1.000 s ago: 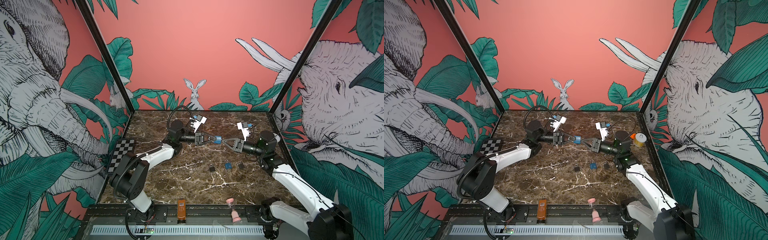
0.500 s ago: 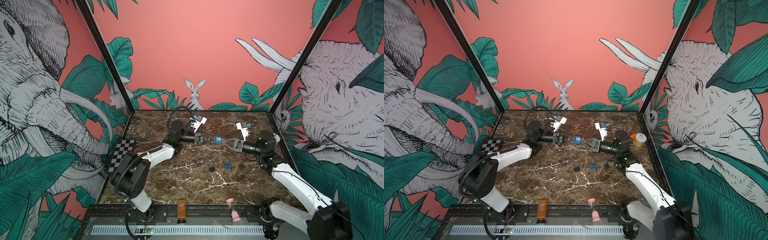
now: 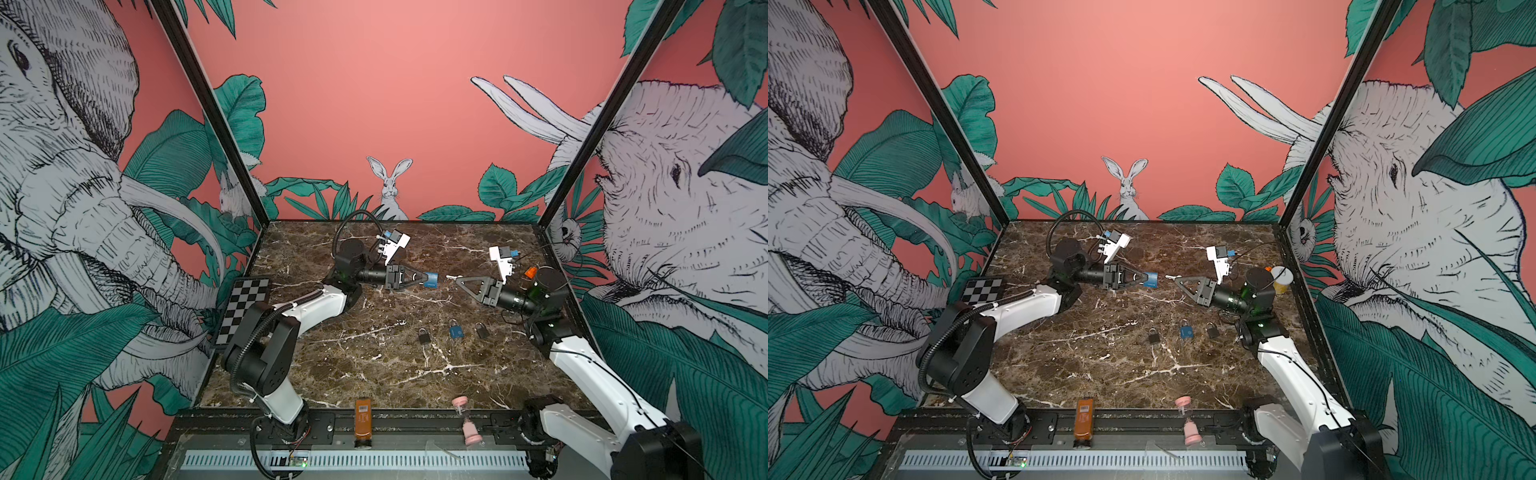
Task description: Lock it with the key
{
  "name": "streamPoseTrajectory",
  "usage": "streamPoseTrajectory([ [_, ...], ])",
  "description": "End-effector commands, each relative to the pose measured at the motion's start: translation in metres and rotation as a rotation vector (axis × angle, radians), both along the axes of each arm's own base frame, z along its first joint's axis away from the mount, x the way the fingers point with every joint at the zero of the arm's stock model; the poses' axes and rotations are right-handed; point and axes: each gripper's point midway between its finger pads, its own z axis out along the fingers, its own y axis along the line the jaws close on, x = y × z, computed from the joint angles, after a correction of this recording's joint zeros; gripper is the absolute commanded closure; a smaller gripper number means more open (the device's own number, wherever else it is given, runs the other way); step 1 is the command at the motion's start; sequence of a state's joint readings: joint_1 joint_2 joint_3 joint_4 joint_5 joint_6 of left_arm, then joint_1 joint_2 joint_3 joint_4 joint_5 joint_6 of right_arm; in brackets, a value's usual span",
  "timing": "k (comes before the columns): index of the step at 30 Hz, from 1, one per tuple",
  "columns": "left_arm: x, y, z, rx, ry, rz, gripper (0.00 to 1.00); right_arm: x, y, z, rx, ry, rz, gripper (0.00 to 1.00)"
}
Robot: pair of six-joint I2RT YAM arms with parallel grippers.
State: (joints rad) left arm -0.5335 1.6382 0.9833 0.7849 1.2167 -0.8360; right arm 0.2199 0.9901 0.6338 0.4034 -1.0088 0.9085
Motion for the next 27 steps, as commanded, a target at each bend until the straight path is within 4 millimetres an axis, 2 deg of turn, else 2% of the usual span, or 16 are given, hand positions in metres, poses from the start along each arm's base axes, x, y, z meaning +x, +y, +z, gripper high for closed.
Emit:
streamPoseTrajectory([
  [1, 0.002, -0.003, -0.018, 0.080, 0.003, 0.009, 1.00, 0.000, -0.005, -0.001, -0.044, -0.023, -0.035, 1.00],
  [3, 0.002, 0.001, -0.064, 0.265, -0.040, 0.059, 1.00, 0.004, -0.012, -0.017, -0.121, 0.014, -0.099, 1.00],
  [5, 0.000, 0.015, -0.101, 0.476, -0.099, 0.091, 1.00, 0.006, -0.016, -0.026, -0.131, 0.030, -0.142, 1.00],
  [9, -0.012, 0.052, -0.140, 0.787, -0.104, 0.053, 1.00, 0.005, -0.016, -0.050, -0.144, 0.084, -0.186, 1.00],
  [12, -0.022, 0.082, -0.160, 1.003, -0.110, -0.013, 1.00, 0.001, -0.005, -0.072, -0.190, 0.122, -0.169, 1.00],
  [15, -0.032, 0.097, -0.176, 1.151, -0.114, -0.105, 1.00, -0.003, 0.014, -0.095, -0.229, 0.163, -0.135, 1.00],
  [17, -0.030, 0.102, -0.188, 1.227, -0.154, -0.138, 1.00, -0.002, 0.022, -0.109, -0.246, 0.191, -0.140, 1.00],
  [22, -0.035, 0.091, -0.202, 1.193, -0.143, -0.251, 1.00, -0.002, 0.043, -0.139, -0.293, 0.238, -0.201, 1.00],
  [27, -0.034, 0.085, -0.214, 1.177, -0.148, -0.348, 1.00, -0.003, 0.061, -0.157, -0.307, 0.256, -0.259, 1.00],
])
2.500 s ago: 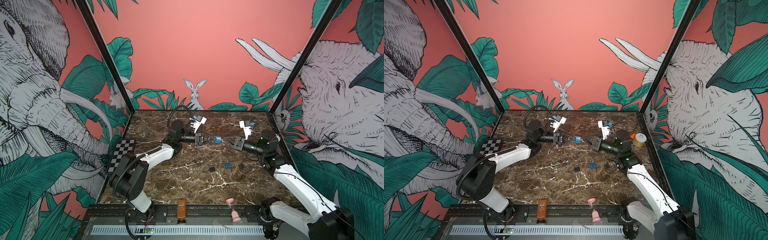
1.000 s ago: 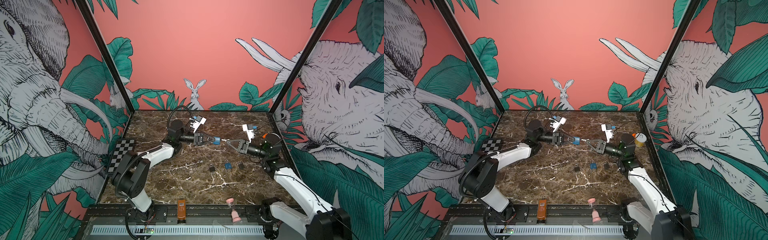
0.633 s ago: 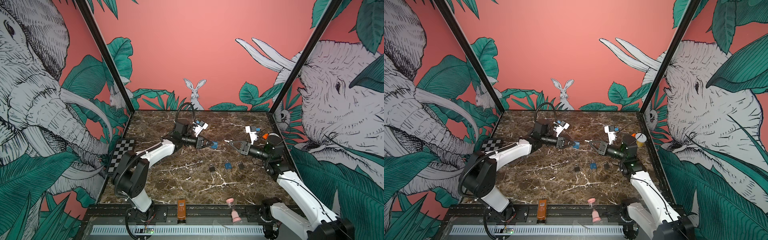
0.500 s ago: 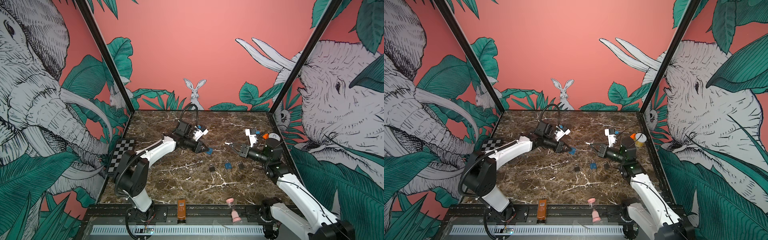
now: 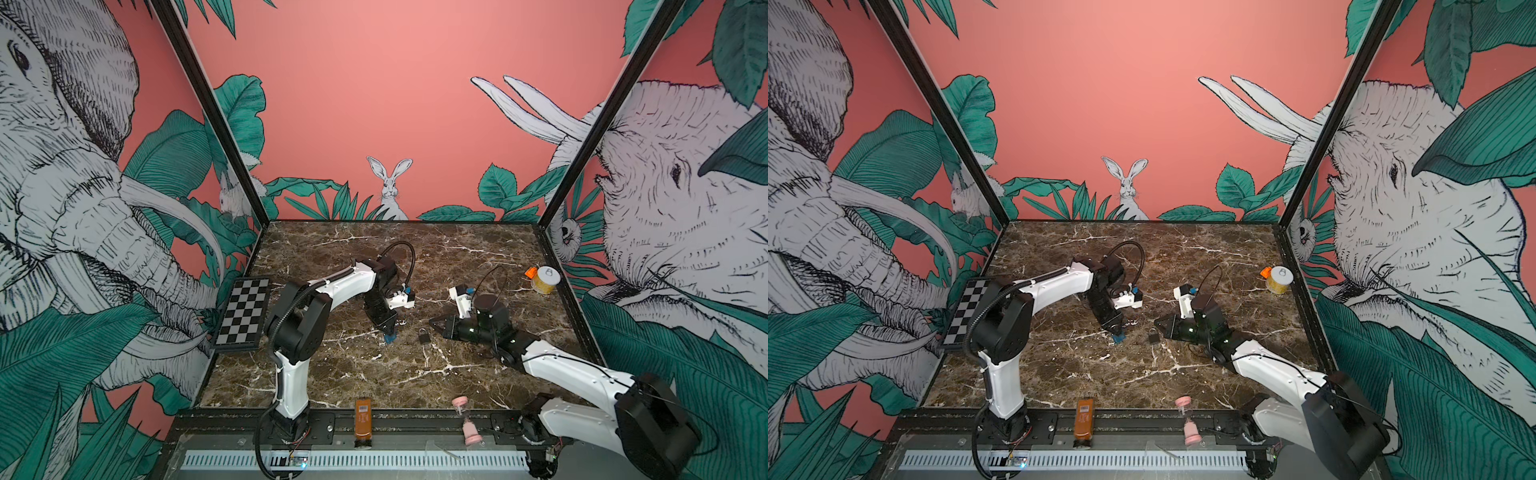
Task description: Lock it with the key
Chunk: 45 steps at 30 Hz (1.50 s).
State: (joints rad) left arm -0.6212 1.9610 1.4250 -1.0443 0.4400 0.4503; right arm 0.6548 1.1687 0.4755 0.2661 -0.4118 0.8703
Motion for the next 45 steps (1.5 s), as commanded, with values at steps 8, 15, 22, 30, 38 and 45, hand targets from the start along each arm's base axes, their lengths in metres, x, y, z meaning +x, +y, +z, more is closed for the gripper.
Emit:
streamPoseTrajectory([
  [8, 0.006, 0.007, -0.011, 0.069, 0.089, -0.190, 1.00, 0.021, 0.045, -0.025, 0.068, -0.046, -0.143, 1.00],
  [15, 0.017, 0.012, -0.031, 0.114, 0.053, -0.211, 0.77, 0.029, 0.048, -0.048, 0.059, -0.035, -0.201, 1.00],
  [22, 0.036, 0.001, -0.030, 0.089, -0.025, -0.201, 0.46, 0.034, 0.066, -0.063, 0.071, -0.007, -0.202, 1.00],
  [30, 0.066, 0.007, -0.021, 0.111, -0.156, -0.167, 0.03, 0.034, 0.069, -0.072, 0.046, 0.010, -0.226, 1.00],
  [38, 0.100, 0.016, 0.003, 0.119, -0.306, -0.055, 0.03, 0.035, 0.069, -0.082, 0.013, 0.031, -0.254, 0.91],
  [45, 0.123, 0.025, 0.030, 0.124, -0.415, 0.084, 0.03, 0.033, 0.073, -0.082, -0.028, 0.035, -0.248, 0.82],
])
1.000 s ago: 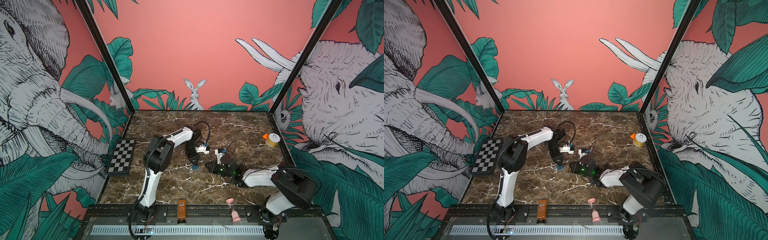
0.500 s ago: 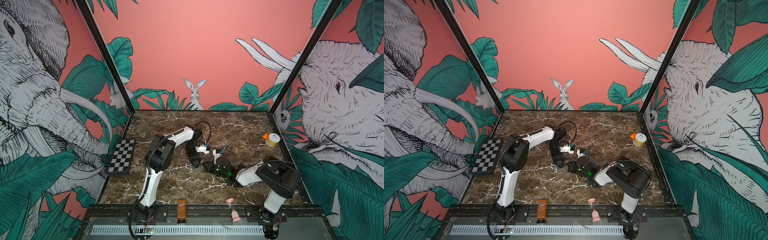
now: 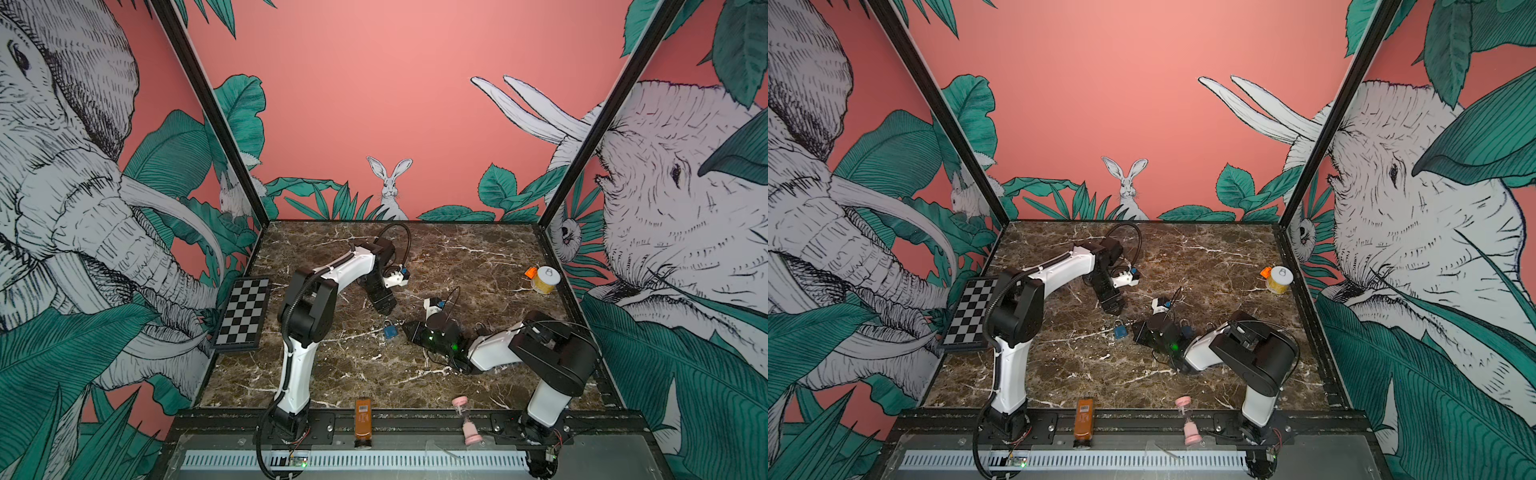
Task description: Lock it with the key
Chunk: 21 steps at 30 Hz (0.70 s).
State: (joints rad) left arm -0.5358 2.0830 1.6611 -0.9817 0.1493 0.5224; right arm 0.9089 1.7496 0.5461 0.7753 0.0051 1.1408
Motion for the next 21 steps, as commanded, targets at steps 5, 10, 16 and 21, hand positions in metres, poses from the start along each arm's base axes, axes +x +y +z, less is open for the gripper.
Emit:
streamPoseTrajectory([
  [5, 0.018, 0.000, 0.048, -0.075, -0.173, 0.119, 0.03, 0.000, 0.006, 0.006, -0.036, -0.016, -0.009, 0.74],
  [10, 0.025, 0.002, 0.064, -0.115, -0.264, 0.164, 0.03, -0.005, -0.001, 0.011, -0.115, -0.027, -0.020, 0.69],
  [16, 0.034, -0.002, 0.079, -0.177, -0.336, 0.209, 0.03, -0.011, -0.007, 0.019, -0.183, -0.044, -0.020, 0.65],
  [21, 0.041, 0.000, 0.087, -0.206, -0.392, 0.270, 0.03, -0.014, -0.022, 0.040, -0.192, -0.094, -0.044, 0.65],
])
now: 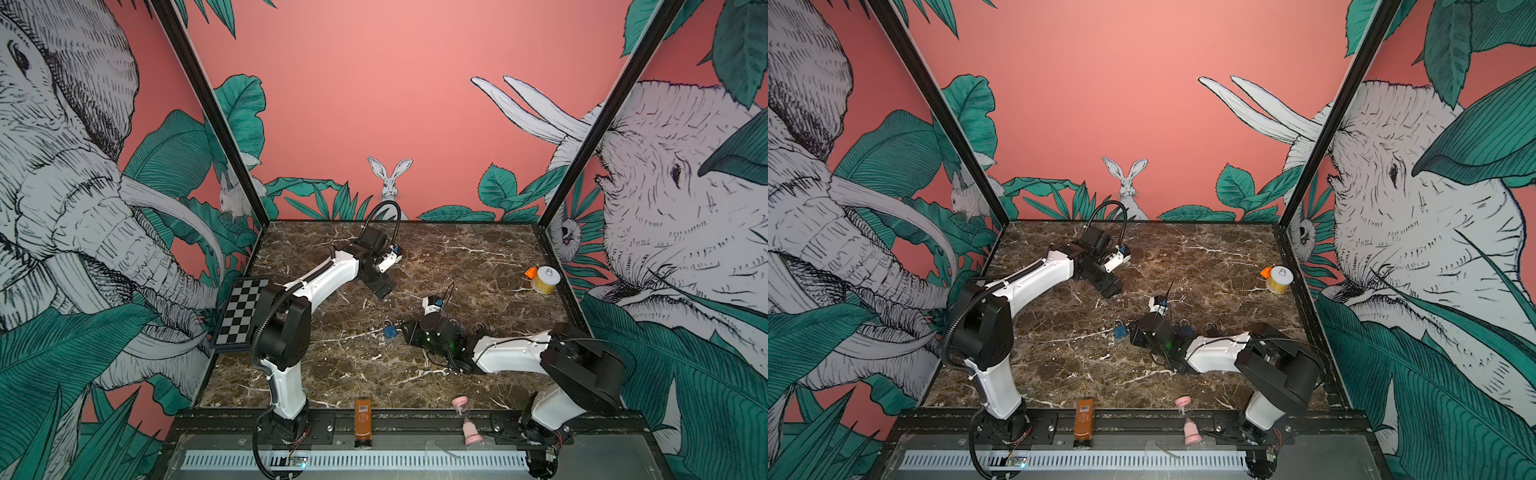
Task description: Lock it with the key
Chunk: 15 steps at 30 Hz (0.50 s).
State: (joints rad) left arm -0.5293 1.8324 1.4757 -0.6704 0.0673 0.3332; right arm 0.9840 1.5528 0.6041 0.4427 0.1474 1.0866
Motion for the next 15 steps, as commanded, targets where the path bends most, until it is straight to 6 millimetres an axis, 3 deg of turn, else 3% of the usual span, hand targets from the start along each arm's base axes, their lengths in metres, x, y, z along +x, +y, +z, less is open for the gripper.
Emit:
streamPoseTrajectory([
  [1, 0.008, 0.003, 0.024, -0.058, -0.088, 0.078, 0.03, 0.000, -0.018, 0.011, -0.073, -0.062, -0.019, 0.65],
  [5, 0.017, 0.015, 0.045, -0.123, -0.233, 0.201, 0.03, 0.005, -0.048, 0.055, -0.269, -0.214, 0.032, 0.56],
  [7, 0.020, 0.023, 0.062, -0.178, -0.339, 0.260, 0.03, 0.008, -0.069, 0.081, -0.367, -0.279, 0.042, 0.38],
  [9, 0.020, 0.035, 0.079, -0.233, -0.445, 0.334, 0.03, 0.012, -0.095, 0.100, -0.442, -0.300, 0.032, 0.08],
  [10, 0.020, 0.041, 0.086, -0.251, -0.492, 0.365, 0.03, 0.014, -0.107, 0.108, -0.453, -0.307, 0.023, 0.02],
  [15, 0.008, 0.084, 0.113, -0.295, -0.715, 0.522, 0.03, 0.028, -0.167, 0.130, -0.488, -0.319, -0.056, 0.02],
])
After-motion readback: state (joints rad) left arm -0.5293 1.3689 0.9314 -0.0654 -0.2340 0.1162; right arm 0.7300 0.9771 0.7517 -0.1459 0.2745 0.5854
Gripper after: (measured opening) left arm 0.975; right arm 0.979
